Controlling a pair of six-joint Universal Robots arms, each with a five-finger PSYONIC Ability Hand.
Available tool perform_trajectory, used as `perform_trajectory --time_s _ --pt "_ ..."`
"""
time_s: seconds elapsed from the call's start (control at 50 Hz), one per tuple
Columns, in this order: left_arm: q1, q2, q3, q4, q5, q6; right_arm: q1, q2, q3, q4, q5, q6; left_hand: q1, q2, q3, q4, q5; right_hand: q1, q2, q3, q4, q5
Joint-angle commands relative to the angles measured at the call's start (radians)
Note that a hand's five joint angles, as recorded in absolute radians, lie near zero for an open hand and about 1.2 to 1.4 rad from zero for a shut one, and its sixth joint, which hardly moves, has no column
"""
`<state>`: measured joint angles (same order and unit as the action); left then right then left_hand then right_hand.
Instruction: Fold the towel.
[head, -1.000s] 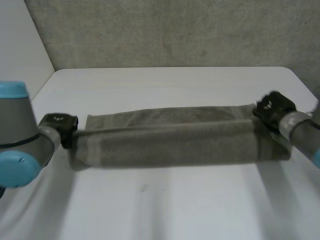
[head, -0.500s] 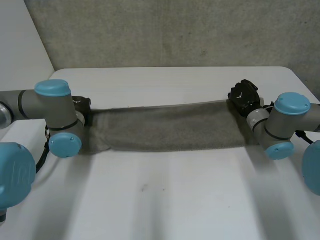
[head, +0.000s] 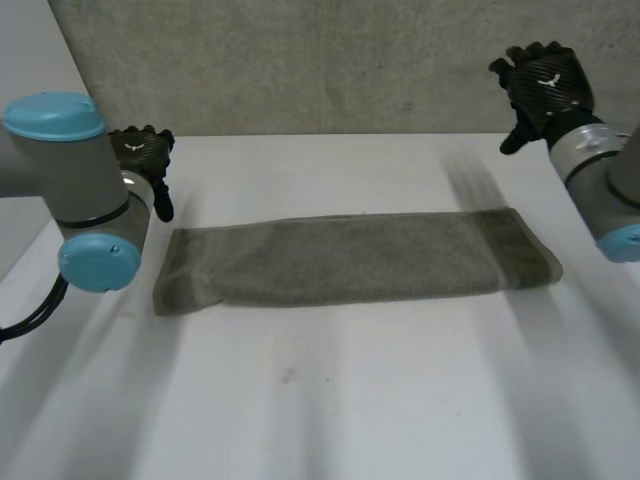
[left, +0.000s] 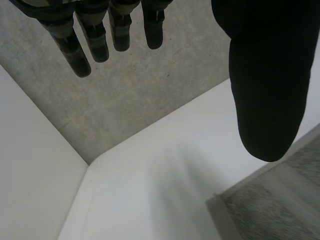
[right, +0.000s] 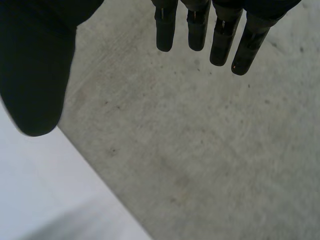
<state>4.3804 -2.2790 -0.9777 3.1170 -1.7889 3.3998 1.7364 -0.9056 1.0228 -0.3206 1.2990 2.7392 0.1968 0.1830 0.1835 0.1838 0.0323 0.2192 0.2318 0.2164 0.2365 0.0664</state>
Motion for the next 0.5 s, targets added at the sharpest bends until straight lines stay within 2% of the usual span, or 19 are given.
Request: perform_trajectory --time_s 0.02,0.06,0.1,0.2,0.24,0.28,0.3,0.32,0.5 --pt "0.001 0.139 -0.223 -0.001 0.009 -0.074 -0.064 -0.164 0.183 0.199 -0.004 0.030 -0.004 0.010 0.009 0.009 -0.014 -0.045 -0.057 -0.042 -0.062 -0.066" --pt "0.002 0.161 -0.271 0.000 0.011 -0.088 -0.086 -0.183 0.218 0.328 -0.007 0.027 -0.004 0.010 0.009 0.009 -0.014 -0.045 -0.057 -0.042 -0.062 -0.066" --pt "0.002 0.194 -0.355 0.008 0.038 -0.112 -0.103 -0.184 0.229 0.391 -0.012 0.024 -0.004 0.010 0.009 0.009 -0.014 -0.045 -0.057 -0.042 -0.062 -0.066" --pt "0.010 0.213 -0.414 0.014 0.080 -0.135 -0.138 -0.167 0.270 0.500 -0.023 -0.019 -0.001 0.013 0.012 0.012 -0.011 -0.045 -0.057 -0.042 -0.062 -0.066" --pt "0.017 0.223 -0.464 0.032 0.120 -0.172 -0.150 -0.164 0.293 0.495 -0.026 -0.056 -0.001 0.013 0.012 0.012 -0.011 -0.002 -0.015 0.001 -0.019 -0.024" --pt "0.021 0.227 -0.481 0.046 0.129 -0.189 -0.181 -0.133 0.342 0.474 -0.037 -0.143 -0.001 0.013 0.012 0.012 -0.011 0.228 0.216 0.231 0.211 0.207" --pt "0.022 0.231 -0.493 0.058 0.137 -0.203 -0.181 -0.133 0.342 0.474 -0.037 -0.144 -0.001 0.013 0.012 0.012 -0.011 0.230 0.217 0.233 0.213 0.208" --pt "0.022 0.231 -0.493 0.058 0.137 -0.203 -0.190 -0.116 0.358 0.457 -0.043 -0.188 -0.001 0.013 0.012 0.012 -0.011 0.326 0.313 0.329 0.308 0.304" --pt "0.028 0.257 -0.538 0.120 0.144 -0.224 -0.222 -0.010 0.392 0.312 -0.060 -0.271 -0.001 0.013 0.012 0.012 -0.011 0.517 0.505 0.520 0.500 0.495"
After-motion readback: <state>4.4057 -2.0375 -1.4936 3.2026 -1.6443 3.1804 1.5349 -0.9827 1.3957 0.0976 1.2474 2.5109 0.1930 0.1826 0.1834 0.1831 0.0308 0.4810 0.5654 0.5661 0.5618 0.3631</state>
